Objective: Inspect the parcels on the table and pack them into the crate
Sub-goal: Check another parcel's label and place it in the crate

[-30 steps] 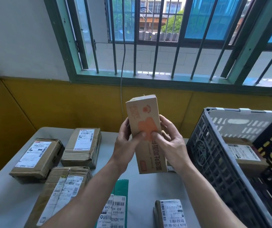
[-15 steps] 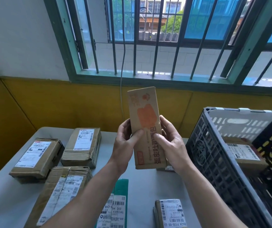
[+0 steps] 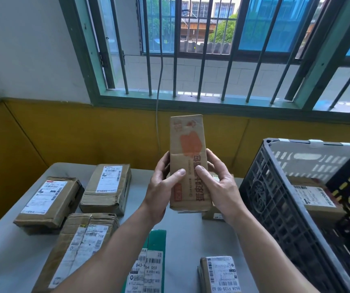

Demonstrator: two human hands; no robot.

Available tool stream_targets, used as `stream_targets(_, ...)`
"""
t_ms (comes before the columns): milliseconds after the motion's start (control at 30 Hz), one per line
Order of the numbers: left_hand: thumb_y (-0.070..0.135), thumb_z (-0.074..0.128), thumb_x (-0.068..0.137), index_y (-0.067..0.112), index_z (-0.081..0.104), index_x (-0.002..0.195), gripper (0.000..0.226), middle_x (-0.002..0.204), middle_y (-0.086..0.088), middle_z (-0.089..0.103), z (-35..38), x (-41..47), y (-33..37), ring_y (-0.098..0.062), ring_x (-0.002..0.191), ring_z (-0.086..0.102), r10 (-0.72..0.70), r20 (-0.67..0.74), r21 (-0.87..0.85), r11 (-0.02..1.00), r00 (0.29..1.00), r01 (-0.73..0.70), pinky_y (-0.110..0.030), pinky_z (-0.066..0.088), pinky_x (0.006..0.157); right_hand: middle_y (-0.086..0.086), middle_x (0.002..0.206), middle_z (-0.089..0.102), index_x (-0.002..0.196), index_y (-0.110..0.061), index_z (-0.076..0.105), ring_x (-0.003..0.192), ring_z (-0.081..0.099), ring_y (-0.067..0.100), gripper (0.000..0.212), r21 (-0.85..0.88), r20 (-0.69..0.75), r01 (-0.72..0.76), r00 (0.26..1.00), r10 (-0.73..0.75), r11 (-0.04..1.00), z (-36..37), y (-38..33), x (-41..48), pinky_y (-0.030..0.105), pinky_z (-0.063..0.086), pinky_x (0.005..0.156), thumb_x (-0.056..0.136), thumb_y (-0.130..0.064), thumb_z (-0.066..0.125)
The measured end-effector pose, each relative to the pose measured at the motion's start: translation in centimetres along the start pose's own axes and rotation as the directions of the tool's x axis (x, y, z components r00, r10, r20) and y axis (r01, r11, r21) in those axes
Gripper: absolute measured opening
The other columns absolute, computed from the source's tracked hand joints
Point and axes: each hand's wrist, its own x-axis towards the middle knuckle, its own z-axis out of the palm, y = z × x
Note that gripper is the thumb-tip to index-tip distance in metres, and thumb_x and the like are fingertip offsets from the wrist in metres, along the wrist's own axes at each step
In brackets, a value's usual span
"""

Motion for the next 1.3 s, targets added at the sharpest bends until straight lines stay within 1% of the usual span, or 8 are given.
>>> stream_targets(167, 0.020, 0.066, 0.097, 0.027, 0.049, 0.135, 0.043, 0.127, -0.005, 0.069, 0.3, 0.1, 0.0, -0.024, 0.118, 0.067, -0.007, -0.027, 0.011, 1.000, 1.000, 0.007, -0.047, 0.058, 0.096, 0.003, 0.135, 0.064, 0.149, -0.030, 0.043, 0.107, 0.071, 0.010, 0.051, 0.017, 0.043, -0.025, 0.999, 0.024, 1.000, -0.3, -0.2, 0.0, 0.025, 0.060, 0.076, 0.102, -0.011, 0.054)
stream_targets(367, 0.023, 0.065, 0.081, 0.037, 0.048, 0.137, 0.060, 0.122, -0.002, 0.071, -0.1, 0.3, 0.2, -0.024, 0.111, 0.070, -0.001, 0.070, 0.037, 0.999, 0.998, -0.002, -0.036, 0.061, 0.082, 0.007, 0.133, 0.063, 0.134, -0.021, 0.049, 0.113, 0.067, 0.006, 0.037, 0.039, 0.010, -0.026, 1.000, 0.025, 0.999, -0.3, 0.2, 0.0, 0.022, 0.059, 0.080, 0.100, -0.011, 0.058)
stream_targets(467, 0.026, 0.065, 0.083, 0.039, 0.052, 0.136, 0.056, 0.122, -0.002, 0.072, -0.2, 0.5, 0.1, -0.024, 0.112, 0.070, -0.004, 0.064, 0.027, 1.000, 0.998, 0.003, -0.038, 0.061, 0.085, 0.004, 0.131, 0.064, 0.133, -0.024, 0.050, 0.107, 0.070, 0.007, 0.036, 0.065, 0.030, -0.032, 0.999, 0.030, 0.997, -0.3, 0.1, 0.0, 0.021, 0.059, 0.077, 0.099, -0.019, 0.059)
stream_targets(667, 0.044, 0.065, 0.084, 0.033, 0.045, 0.143, 0.063, 0.130, -0.005, 0.068, 0.0, 0.5, 0.1, -0.026, 0.116, 0.068, -0.054, -0.024, -0.053, 0.997, 0.998, 0.052, -0.047, 0.057, 0.097, -0.006, 0.138, 0.059, 0.150, -0.031, 0.039, 0.112, 0.067, 0.002, 0.072, 0.007, 0.145, -0.037, 0.989, 0.036, 0.999, -0.2, 0.0, -0.1, 0.022, 0.058, 0.079, 0.083, -0.039, 0.064)
stream_targets(900, 0.034, 0.067, 0.083, 0.032, 0.045, 0.144, 0.064, 0.127, -0.005, 0.069, 0.0, -0.1, -0.3, -0.025, 0.114, 0.069, -0.036, 0.031, -0.089, 0.995, 0.999, 0.039, -0.034, 0.059, 0.085, -0.005, 0.134, 0.064, 0.134, -0.044, 0.050, 0.111, 0.070, 0.011, 0.056, 0.027, 0.116, -0.055, 0.992, 0.051, 0.998, 0.1, 0.0, 0.0, 0.028, 0.061, 0.079, 0.080, -0.054, 0.061)
stream_targets(1167, 0.034, 0.060, 0.087, 0.022, 0.046, 0.146, 0.062, 0.138, -0.017, 0.061, -0.5, -0.4, -0.1, -0.029, 0.119, 0.065, -0.027, 0.013, -0.310, 0.950, 1.000, 0.030, -0.037, 0.057, 0.090, 0.002, 0.159, 0.039, 0.157, -0.028, 0.031, 0.136, 0.048, 0.019, 0.081, -0.223, -0.273, -0.221, 0.949, 0.156, 0.950, -0.8, 0.9, 0.5, 0.040, 0.048, 0.103, 0.089, -0.060, 0.062)
stream_targets(1233, 0.033, 0.059, 0.088, 0.022, 0.044, 0.148, 0.063, 0.140, -0.018, 0.059, -0.6, -0.3, -0.2, -0.027, 0.119, 0.065, -0.012, 0.026, -0.332, 0.943, 1.000, 0.020, -0.036, 0.057, 0.088, 0.003, 0.155, 0.045, 0.156, -0.022, 0.033, 0.137, 0.049, 0.023, 0.093, -0.160, -0.242, -0.340, 0.924, 0.297, 0.927, -1.3, 1.3, 0.8, 0.041, 0.045, 0.107, 0.081, -0.070, 0.060)
stream_targets(1300, 0.033, 0.060, 0.087, 0.028, 0.041, 0.149, 0.065, 0.138, -0.014, 0.061, -0.5, -0.3, -0.4, -0.026, 0.118, 0.067, -0.019, 0.014, -0.343, 0.939, 1.000, 0.022, -0.036, 0.058, 0.087, 0.003, 0.134, 0.066, 0.143, -0.017, 0.054, 0.122, 0.063, 0.027, 0.089, -0.065, -0.200, -0.387, 0.908, 0.368, 0.920, -1.5, 1.5, 0.8, 0.051, 0.050, 0.105, 0.074, -0.072, 0.062)
